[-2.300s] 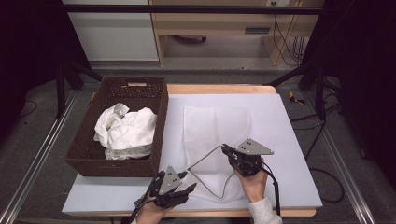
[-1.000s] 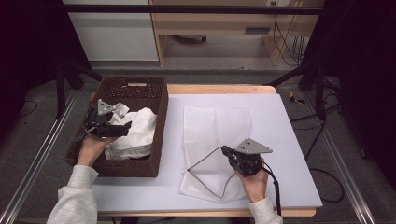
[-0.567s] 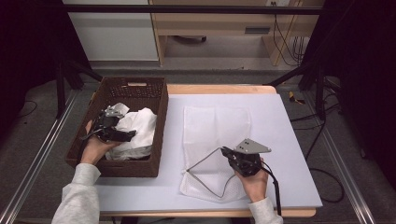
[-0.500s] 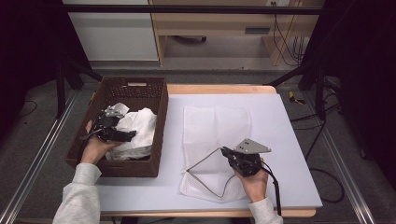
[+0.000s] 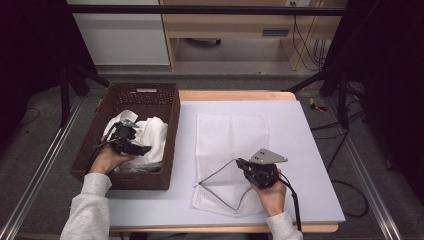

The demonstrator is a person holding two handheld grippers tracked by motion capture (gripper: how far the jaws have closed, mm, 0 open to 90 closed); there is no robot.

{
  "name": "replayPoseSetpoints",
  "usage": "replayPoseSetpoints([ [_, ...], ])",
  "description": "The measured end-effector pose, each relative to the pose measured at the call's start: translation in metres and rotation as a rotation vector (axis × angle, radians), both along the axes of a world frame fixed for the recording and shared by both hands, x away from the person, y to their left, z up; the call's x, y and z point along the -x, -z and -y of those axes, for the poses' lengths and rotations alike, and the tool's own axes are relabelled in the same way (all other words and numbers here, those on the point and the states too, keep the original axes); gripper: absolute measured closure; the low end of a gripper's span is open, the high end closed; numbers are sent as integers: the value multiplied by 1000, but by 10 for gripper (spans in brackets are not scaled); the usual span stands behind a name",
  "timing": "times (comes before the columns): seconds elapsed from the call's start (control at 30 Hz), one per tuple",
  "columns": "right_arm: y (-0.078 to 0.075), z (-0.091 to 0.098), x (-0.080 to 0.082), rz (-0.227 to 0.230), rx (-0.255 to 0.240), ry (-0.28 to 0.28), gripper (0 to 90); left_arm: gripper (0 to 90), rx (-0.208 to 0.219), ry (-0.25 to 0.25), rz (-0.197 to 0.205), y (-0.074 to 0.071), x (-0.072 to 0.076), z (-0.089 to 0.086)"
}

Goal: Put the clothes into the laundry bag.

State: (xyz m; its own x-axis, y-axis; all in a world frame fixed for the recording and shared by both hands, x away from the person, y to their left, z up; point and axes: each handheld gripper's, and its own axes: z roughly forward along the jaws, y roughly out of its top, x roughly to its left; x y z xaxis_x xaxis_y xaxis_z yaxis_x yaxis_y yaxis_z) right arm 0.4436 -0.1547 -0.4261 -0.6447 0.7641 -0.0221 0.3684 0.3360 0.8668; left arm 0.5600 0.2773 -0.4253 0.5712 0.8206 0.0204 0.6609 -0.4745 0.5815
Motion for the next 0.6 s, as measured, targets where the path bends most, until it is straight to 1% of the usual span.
replayPoseSetpoints([
  [0.03,0,0,0,-1,-1,0,876,296,3,7,-6,0,0,0],
  [0.1,0,0,0,-2,-3,0,875,387,6,19,-32,-1,0,2],
  [0.17,0,1,0,-2,-3,0,875,476,-4,26,-52,-1,0,4],
  [0.2,0,1,0,-2,-2,1,876,517,-13,31,-62,-2,0,5],
  [0.23,0,1,0,-4,-2,3,876,578,-27,37,-72,-3,1,7],
  [0.27,0,1,-1,-4,-2,3,876,641,-50,52,-78,-4,1,9],
  [0.3,1,1,-1,-9,-3,5,876,697,-67,60,-79,-6,2,12],
  [0.33,1,2,-1,-11,-3,6,877,733,-77,66,-80,-6,3,13],
  [0.37,1,2,-1,-10,-2,6,877,754,-77,60,-85,-7,4,13],
  [0.47,2,3,-1,-13,-3,8,877,790,-83,46,-67,-11,7,12],
  [0.53,2,4,-1,-14,-7,13,877,798,-65,31,-47,-14,10,11],
  [0.6,2,5,-1,-14,-6,11,877,801,-48,16,-15,-17,12,9],
])
